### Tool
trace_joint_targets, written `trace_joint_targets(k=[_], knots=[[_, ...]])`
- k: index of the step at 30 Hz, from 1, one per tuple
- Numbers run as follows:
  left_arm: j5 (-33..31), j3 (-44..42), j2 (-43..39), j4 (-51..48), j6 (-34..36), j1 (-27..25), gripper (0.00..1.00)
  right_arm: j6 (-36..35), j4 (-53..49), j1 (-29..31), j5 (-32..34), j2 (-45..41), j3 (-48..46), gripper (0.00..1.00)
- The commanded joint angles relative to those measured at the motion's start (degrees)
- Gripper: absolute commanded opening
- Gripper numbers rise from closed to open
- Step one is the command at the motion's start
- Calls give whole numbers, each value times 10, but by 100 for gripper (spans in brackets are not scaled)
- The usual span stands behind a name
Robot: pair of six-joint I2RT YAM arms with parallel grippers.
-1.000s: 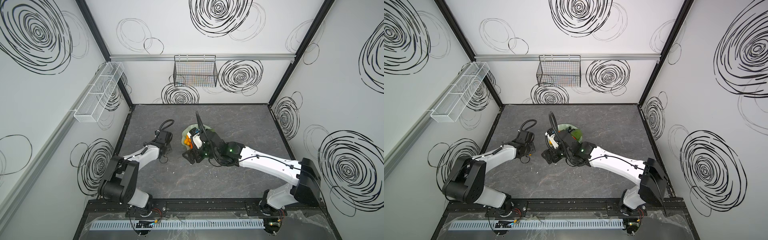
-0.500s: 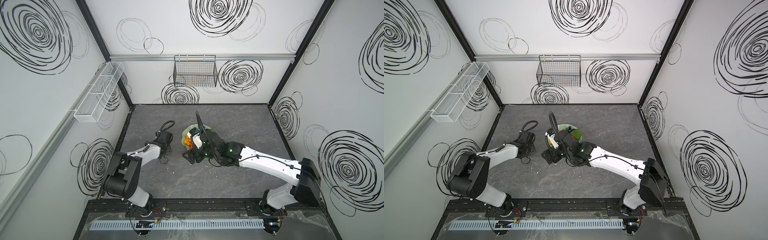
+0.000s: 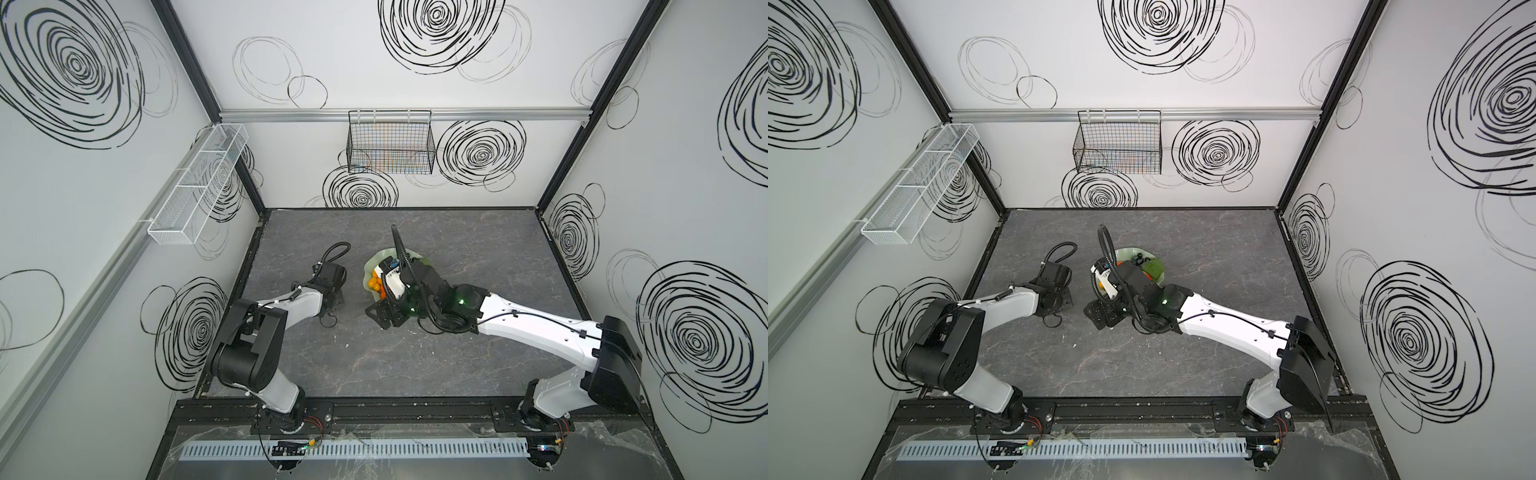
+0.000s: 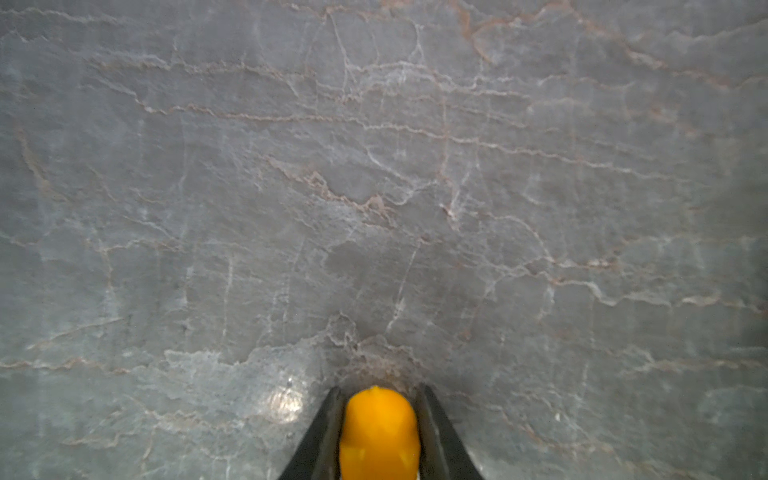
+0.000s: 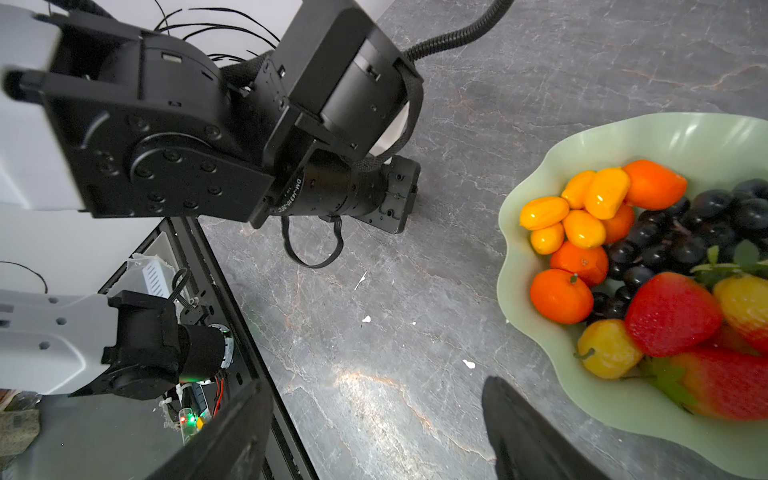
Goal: Place and organize the fake fruits in the fruit bowl
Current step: 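Lift the last yellow fruit with the left gripper and carry it over the bowl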
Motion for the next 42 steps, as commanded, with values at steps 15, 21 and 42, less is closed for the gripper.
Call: trace_joint_targets(k=[15,21,42], knots=[[27,25,-67,-6,10,-25,26,9,-2,-14,23,-41,-30,84],[26,66,-81,-34,23,-63,26,18,-4,-59,13,-55,-48,83],[57,234,44,-38,65,-123,25,47,-5,-183,-65,-49,-64,83]])
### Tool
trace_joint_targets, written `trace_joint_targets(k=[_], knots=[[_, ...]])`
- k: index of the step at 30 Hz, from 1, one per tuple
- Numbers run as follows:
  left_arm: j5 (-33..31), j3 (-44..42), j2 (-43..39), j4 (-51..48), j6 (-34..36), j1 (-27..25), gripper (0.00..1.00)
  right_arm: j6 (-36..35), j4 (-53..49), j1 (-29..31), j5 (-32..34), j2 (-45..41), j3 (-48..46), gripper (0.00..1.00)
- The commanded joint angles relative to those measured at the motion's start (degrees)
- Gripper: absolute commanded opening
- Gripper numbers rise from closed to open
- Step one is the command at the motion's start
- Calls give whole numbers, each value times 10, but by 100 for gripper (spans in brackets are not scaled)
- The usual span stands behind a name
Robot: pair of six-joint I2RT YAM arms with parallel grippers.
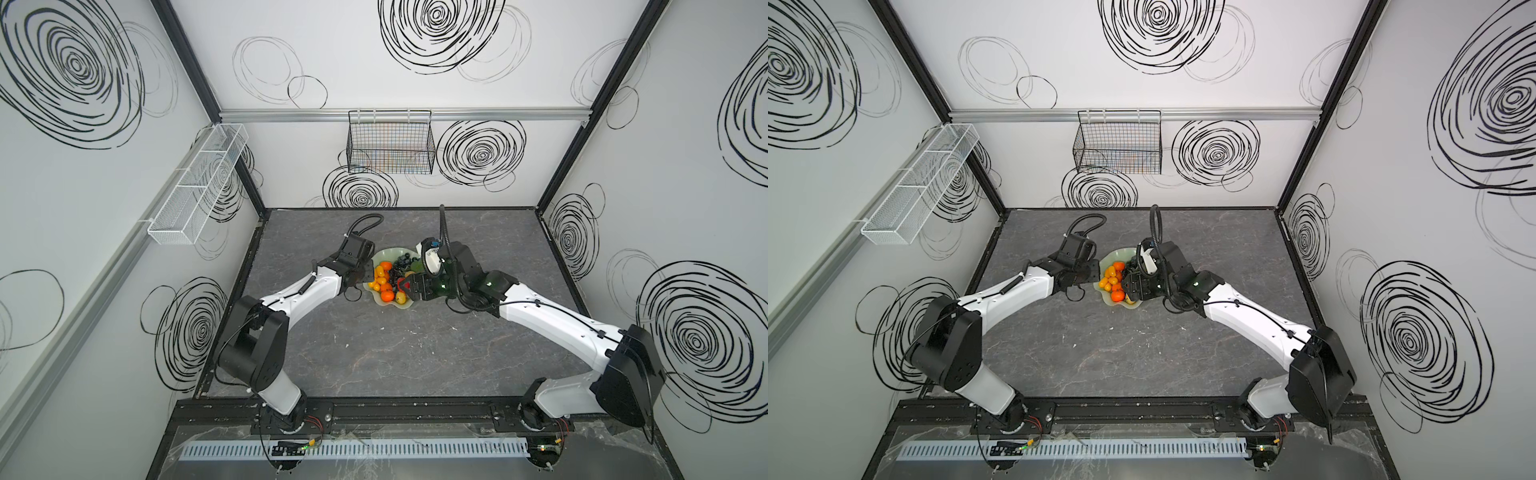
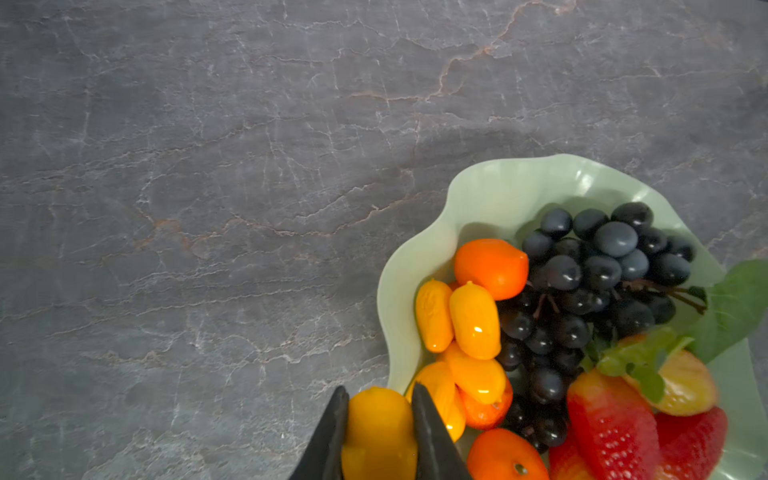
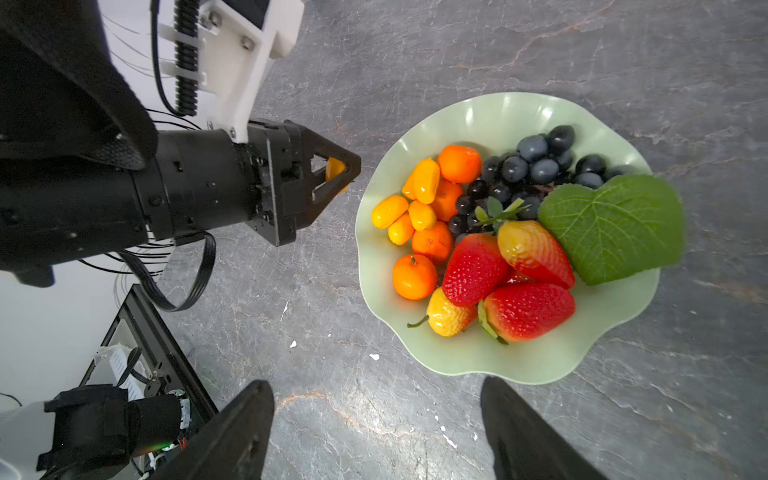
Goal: Place and organize the fake fruits in the fruit bowl
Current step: 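Lift the last yellow fruit with the left gripper and carry it over the bowl, then lower the yellow fruit into the bowl and open the left gripper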
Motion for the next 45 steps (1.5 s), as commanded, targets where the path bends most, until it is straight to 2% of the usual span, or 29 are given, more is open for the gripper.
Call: trace_joint_targets(k=[1,18,23,37,45], knots=[[10,36,23,6,10,-9,25,9,3,-11,-16,5,-2,83],[4,117,121,-13,23,-12,24,15,9,-48,-37,-28,-43,83],[0,115,127,-11,20,-11,28,15,11,-49,-39,-27,-44,83],[-10,104,101,-1,16,-11,39,15,8,-49,-31,-36,-46,82],[-19,89,46,3,10,-11,41,12,-2,-50,-19,-51,-45,82]])
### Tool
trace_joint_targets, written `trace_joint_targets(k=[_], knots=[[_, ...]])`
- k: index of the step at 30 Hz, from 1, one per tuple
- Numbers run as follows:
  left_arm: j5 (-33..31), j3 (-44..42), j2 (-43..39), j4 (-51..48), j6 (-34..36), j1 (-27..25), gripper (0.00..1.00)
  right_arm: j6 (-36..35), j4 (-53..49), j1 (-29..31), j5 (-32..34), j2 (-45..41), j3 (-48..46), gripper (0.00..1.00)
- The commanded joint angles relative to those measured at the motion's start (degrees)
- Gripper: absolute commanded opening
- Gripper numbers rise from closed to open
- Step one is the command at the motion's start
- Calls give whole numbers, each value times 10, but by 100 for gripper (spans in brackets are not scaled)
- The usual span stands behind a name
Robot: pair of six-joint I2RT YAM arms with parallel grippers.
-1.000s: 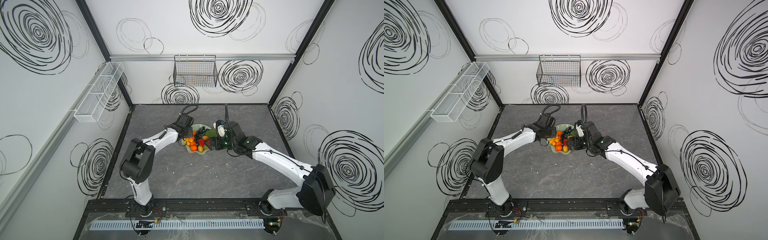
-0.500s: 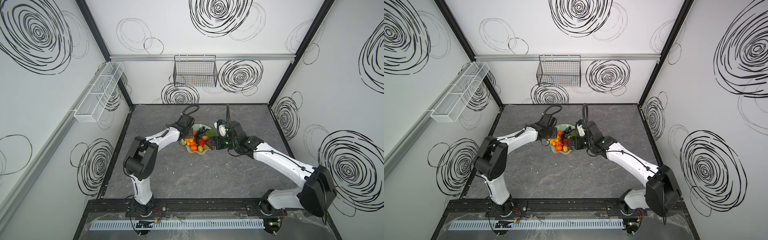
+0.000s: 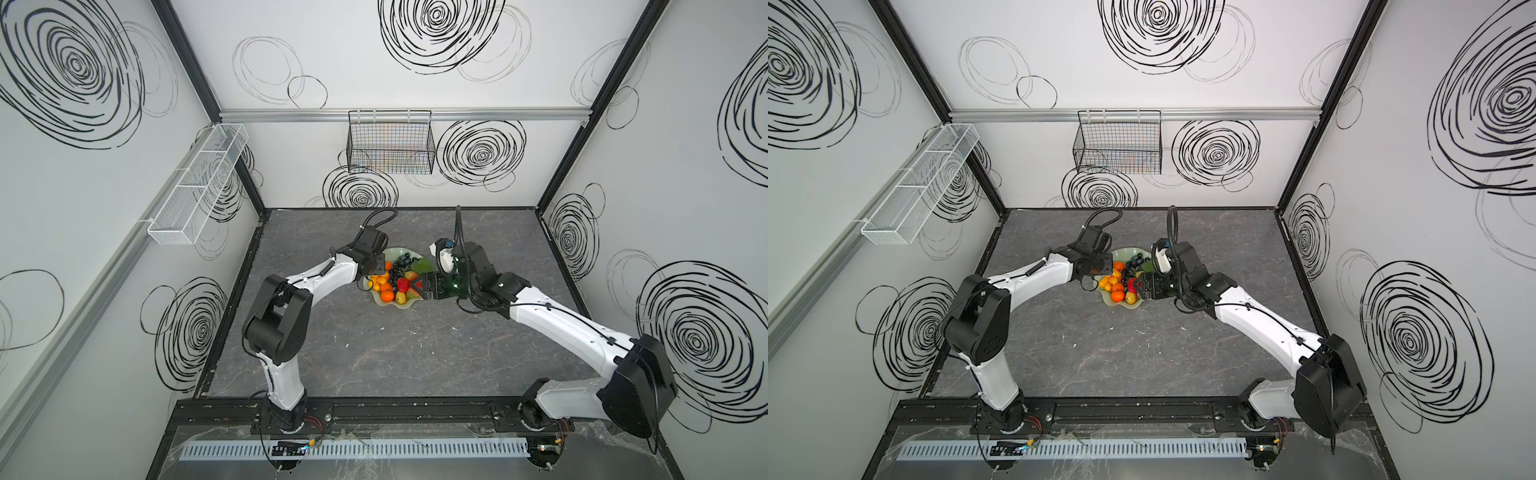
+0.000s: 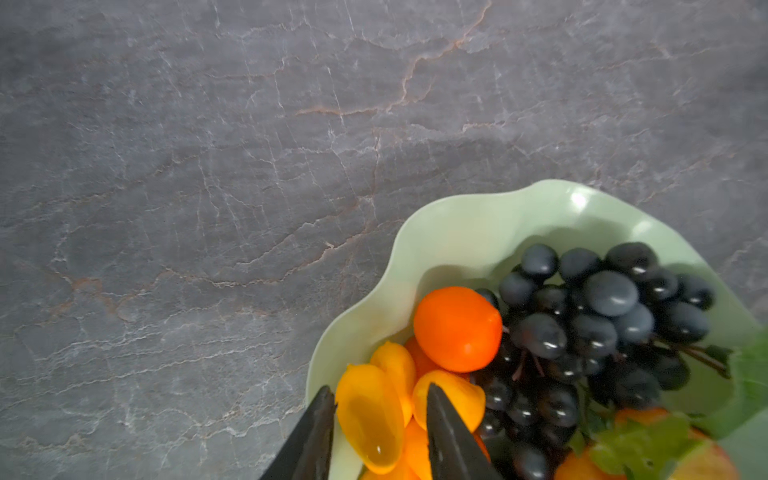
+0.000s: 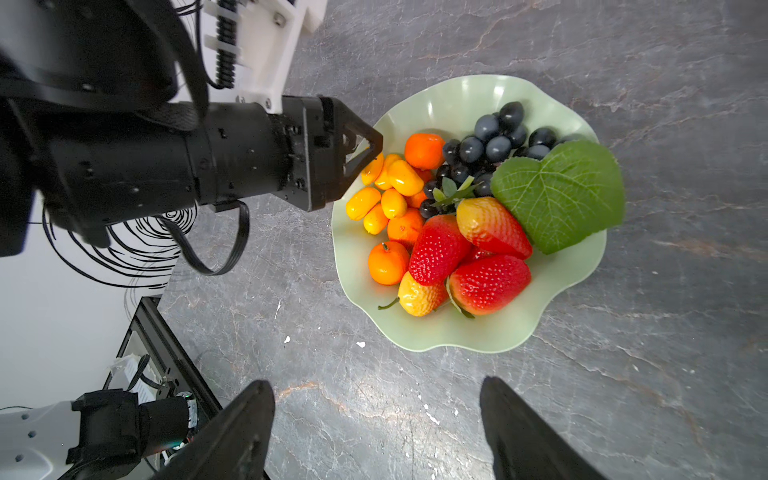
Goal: Place and organize the fake fruits in the fruit bowl
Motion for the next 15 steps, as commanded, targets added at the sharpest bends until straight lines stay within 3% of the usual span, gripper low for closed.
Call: trace_joint_targets(k=[1,6,12,15], knots=[[-13,-12,-54,18,-3,0,42,-1,-1,-3,15,-17,-2,82],[-13,-49,-128,48,-3,-3,42,-9,5,-3,26,-54,-13,83],[-27,-158,-260,128,-12,-18,43,-22,12,-5,69,-117,-39,88],[-34,-219,-321,165,-11,-26,52,-22,31,-9,104,-169,-73,94]])
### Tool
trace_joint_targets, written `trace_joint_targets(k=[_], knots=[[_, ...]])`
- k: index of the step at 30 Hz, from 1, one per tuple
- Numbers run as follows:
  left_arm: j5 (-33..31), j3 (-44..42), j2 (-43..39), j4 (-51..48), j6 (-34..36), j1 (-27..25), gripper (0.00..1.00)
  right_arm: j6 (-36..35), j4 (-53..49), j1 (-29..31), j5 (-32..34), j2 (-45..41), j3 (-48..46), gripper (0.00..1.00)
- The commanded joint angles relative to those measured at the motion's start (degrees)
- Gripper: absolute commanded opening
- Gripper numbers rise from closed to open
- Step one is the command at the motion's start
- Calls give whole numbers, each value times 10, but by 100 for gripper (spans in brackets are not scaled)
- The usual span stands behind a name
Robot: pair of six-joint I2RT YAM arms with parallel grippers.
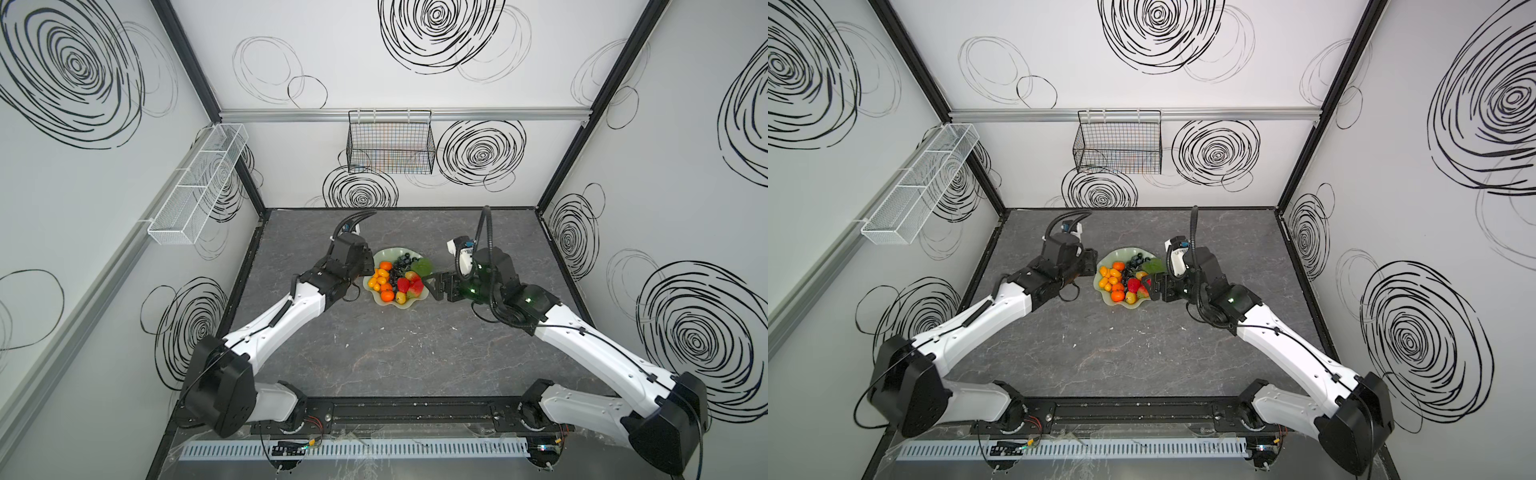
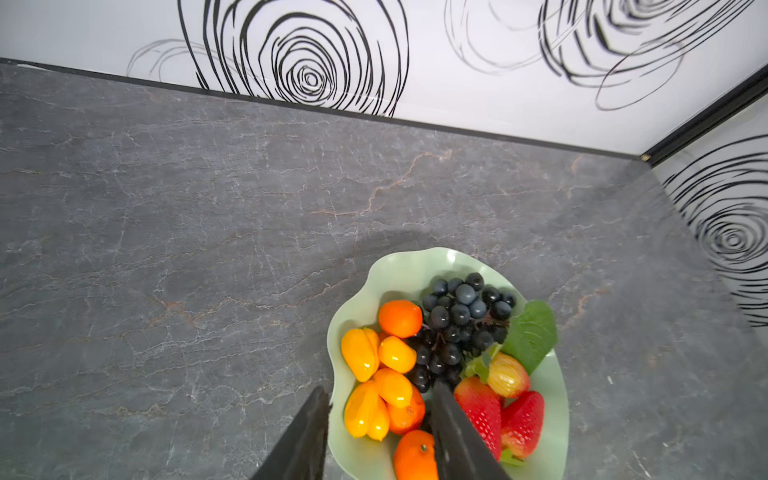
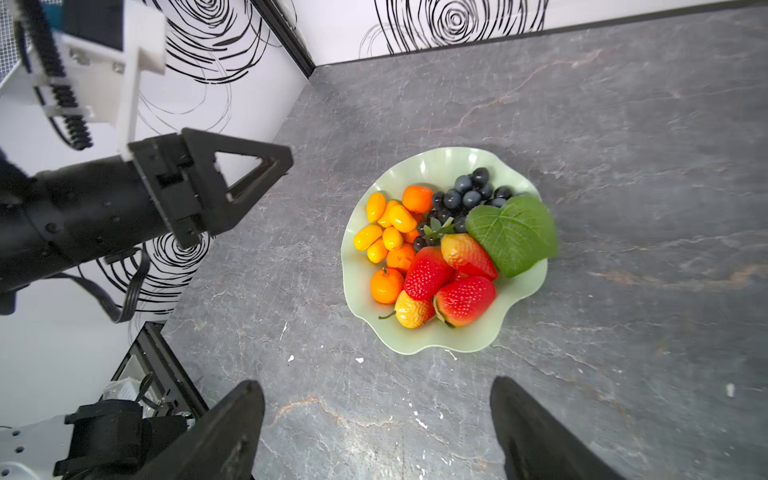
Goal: Place and organize the fake fruits in the fruit bowl
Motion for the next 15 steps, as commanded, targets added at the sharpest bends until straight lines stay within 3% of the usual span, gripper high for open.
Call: trace_joint_targets(k=[1,6,9,12,15], knots=[[-16,-60,-57,72,-3,-7,53,-7,40,-6,62,-48,-40,97],[-44,-156,-148,121,-20,5,63,-14,125,-9,172,-152,-156,100],[-80,-215,-207,161,-25,18,74,-19,182,-11,228,-231,-225,100],[-133,-264,-262,190,-28,31,96,-65,245,-30,245,-290,-280,100],[-191,-286,-294,186,-44,50,99,-86,245,-73,259,-296,-286,100]])
